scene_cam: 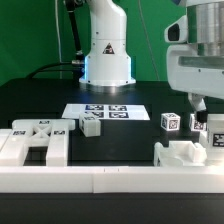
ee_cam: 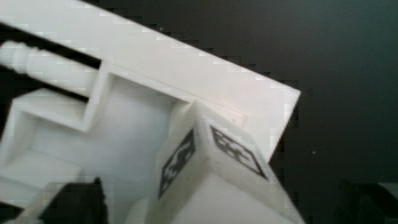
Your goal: Assemble chair
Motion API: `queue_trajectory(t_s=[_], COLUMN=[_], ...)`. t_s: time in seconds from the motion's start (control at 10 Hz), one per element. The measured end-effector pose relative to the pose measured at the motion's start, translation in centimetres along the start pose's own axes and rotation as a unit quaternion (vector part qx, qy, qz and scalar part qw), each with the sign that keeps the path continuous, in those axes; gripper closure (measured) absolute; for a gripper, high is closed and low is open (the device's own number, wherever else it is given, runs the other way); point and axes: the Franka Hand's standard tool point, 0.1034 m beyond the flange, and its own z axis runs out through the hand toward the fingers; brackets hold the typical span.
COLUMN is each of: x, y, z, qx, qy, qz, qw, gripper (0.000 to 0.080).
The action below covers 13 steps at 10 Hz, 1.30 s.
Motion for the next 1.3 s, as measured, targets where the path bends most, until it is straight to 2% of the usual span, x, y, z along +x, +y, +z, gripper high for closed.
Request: queue_trajectory(t_s=[0.4,0.6,0.8,1.1,1.3], x=[0.21,0.09,0.16,0.13,0.17], y=[-0.06,0.00,-0.04,-0.03,0.00], z=[-0.06,-0.02,-0.05,0.01,0.02], qx=[0.000,-0.008,-0.009,-0.010,-0.010], qy=[0.001,-0.003,-0.002,-0.001,-0.001], qz=[-0.180,-0.258,-0.339,-0.361,-0.361], qw=[0.984,0.966,0.941,0.933,0.933], gripper=[0.0150,0.0150,0.0150,0.0163,0.0499])
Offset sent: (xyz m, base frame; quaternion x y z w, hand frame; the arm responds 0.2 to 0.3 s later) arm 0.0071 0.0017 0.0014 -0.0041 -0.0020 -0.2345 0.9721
